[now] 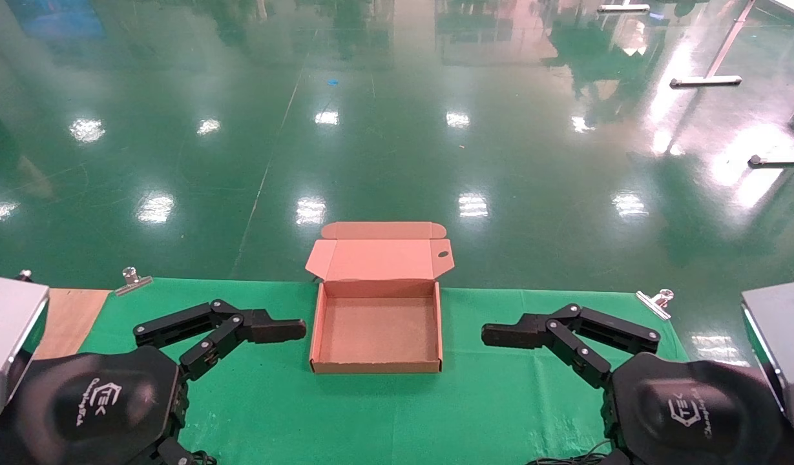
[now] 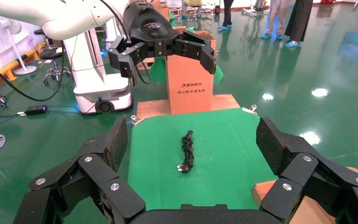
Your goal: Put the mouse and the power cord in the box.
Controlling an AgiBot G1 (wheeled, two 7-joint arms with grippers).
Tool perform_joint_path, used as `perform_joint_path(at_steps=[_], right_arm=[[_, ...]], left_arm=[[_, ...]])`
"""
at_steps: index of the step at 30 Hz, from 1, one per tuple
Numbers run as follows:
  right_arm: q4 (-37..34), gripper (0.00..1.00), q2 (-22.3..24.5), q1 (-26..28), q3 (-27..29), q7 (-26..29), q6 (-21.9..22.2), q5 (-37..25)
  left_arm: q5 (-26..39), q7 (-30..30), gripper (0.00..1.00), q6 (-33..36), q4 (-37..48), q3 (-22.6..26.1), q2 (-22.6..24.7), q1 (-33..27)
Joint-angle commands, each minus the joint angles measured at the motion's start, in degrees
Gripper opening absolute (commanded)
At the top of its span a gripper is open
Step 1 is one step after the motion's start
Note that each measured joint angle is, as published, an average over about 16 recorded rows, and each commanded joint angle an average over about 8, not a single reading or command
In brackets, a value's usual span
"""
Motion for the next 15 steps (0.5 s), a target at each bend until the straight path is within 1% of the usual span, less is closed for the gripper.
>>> perform_joint_path(at_steps=[1,15], right_arm=[[0.0,1.0,0.0,0.0,0.0,0.0,0.0,0.0],[0.0,1.0,0.0,0.0,0.0,0.0,0.0,0.0]], left_arm=[[0.0,0.0,1.0,0.0,0.0,0.0,0.0,0.0],[0.0,0.0,1.0,0.0,0.0,0.0,0.0,0.0]])
